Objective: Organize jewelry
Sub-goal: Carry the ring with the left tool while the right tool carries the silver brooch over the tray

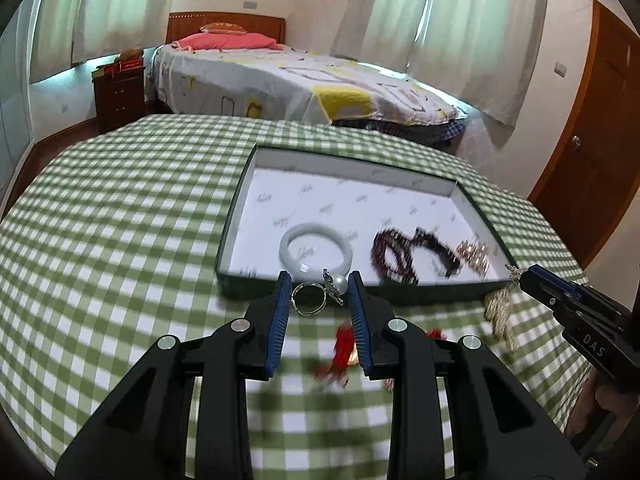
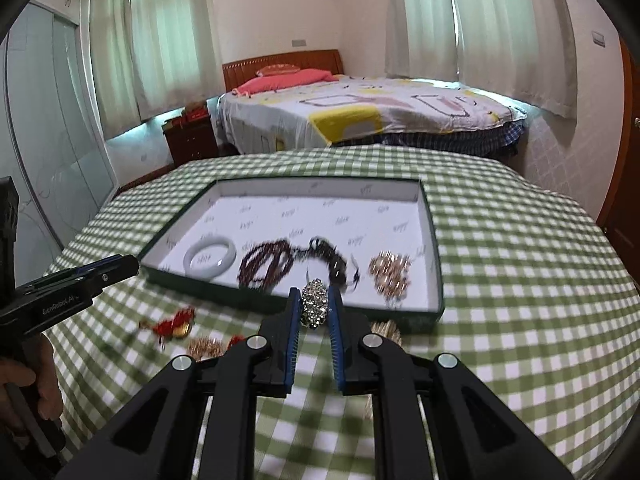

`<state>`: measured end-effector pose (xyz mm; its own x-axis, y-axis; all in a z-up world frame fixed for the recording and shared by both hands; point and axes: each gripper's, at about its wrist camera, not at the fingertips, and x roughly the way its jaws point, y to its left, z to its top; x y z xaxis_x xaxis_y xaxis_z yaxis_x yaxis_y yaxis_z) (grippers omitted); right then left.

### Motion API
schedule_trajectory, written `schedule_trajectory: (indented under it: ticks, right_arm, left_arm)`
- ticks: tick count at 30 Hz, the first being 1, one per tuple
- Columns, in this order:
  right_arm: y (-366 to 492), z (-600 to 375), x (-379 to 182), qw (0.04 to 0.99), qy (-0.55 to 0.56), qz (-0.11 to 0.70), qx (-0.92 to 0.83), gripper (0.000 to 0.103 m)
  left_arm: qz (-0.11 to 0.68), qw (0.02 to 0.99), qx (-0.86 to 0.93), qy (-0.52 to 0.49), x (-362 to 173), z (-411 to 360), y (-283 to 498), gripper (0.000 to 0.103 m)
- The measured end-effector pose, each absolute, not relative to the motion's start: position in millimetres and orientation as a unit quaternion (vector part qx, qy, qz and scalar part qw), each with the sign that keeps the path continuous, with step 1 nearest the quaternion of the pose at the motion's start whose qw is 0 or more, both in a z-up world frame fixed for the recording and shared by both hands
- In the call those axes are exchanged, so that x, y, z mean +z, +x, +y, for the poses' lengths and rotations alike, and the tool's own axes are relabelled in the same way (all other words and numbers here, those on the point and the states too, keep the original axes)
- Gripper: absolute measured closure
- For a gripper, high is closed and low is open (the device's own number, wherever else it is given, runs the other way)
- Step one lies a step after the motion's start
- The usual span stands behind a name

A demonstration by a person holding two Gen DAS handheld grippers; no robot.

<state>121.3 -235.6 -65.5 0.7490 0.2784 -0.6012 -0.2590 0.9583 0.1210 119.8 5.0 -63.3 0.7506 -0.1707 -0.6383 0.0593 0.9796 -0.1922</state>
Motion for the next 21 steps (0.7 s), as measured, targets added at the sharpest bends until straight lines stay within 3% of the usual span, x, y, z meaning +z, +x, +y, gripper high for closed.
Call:
schedule_trajectory:
  ticks: [11, 21]
  right_arm:
    - [179.1, -247.1, -46.5, 0.946, 0.016, 0.3, 0.124, 0.088]
    - [239.6, -254.7, -78.1, 0.93, 0.014, 0.347, 0.121, 0.088]
  left_arm:
    - [0.345, 0.934, -0.074, -0.064, -52.4, -8.9, 189.8, 0.075]
    - [0.421, 0.903, -0.059, -0.058, -93.1, -5.3, 275.3, 0.075]
